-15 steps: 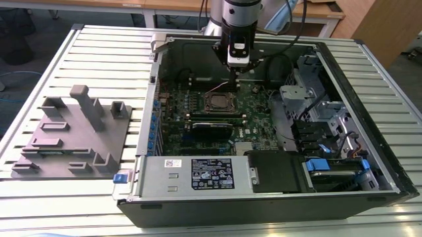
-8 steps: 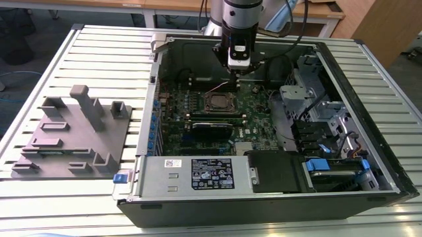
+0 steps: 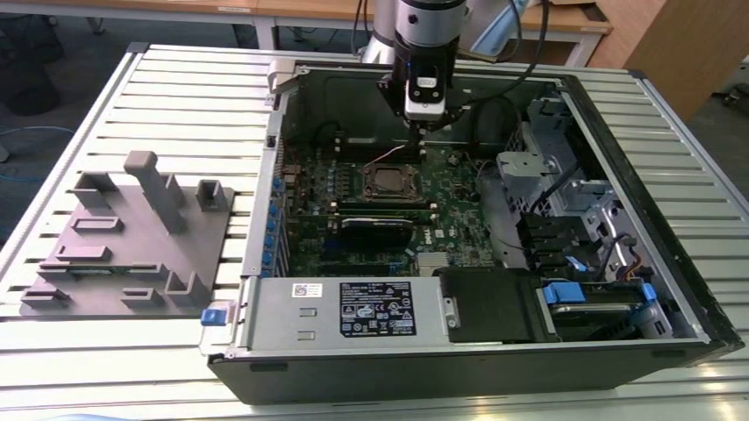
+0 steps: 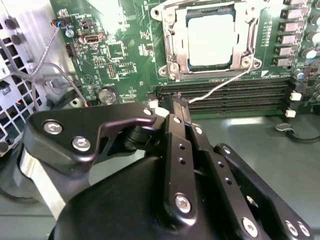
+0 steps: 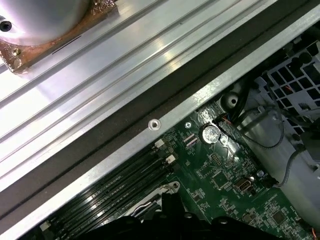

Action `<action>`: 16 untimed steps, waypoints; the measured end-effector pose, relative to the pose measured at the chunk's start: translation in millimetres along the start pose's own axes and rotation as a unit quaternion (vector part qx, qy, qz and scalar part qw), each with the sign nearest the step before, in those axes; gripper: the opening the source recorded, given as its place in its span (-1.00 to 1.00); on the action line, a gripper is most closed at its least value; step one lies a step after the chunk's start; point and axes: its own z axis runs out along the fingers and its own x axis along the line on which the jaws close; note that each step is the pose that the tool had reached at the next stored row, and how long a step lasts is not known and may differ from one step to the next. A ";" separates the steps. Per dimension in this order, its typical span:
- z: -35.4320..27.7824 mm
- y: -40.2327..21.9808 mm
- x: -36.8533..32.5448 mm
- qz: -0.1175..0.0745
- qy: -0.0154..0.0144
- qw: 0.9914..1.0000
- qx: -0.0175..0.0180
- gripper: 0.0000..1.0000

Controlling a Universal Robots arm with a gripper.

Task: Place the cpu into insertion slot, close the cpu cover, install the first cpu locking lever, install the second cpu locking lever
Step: 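Install the first cpu locking lever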

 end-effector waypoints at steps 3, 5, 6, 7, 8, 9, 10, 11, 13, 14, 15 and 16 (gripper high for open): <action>-0.3 -3.6 0.5 0.000 -0.001 1.000 0.000 -0.79; -0.3 -6.6 1.5 0.000 -0.001 1.000 -0.001 -0.79; -0.3 -8.3 2.2 -0.001 -0.002 1.000 -0.001 -0.79; -0.2 -10.1 3.0 -0.001 -0.002 1.000 -0.002 -0.79; -0.1 -11.8 3.8 -0.001 -0.002 1.000 -0.002 -0.79; 0.1 -13.3 4.5 -0.001 -0.002 1.000 -0.002 -0.79; 0.2 -14.5 5.0 -0.001 -0.003 1.000 -0.002 -0.79; 0.3 -14.9 5.1 -0.001 -0.003 1.000 -0.002 -0.79; 0.2 -15.0 5.1 -0.001 -0.003 1.000 -0.002 -0.79; 0.2 -15.1 5.1 -0.001 -0.003 1.000 -0.002 -0.79; 0.2 -15.1 5.1 -0.001 -0.003 1.000 -0.002 -0.79; 0.2 -15.1 5.1 -0.001 -0.003 1.000 -0.002 -0.79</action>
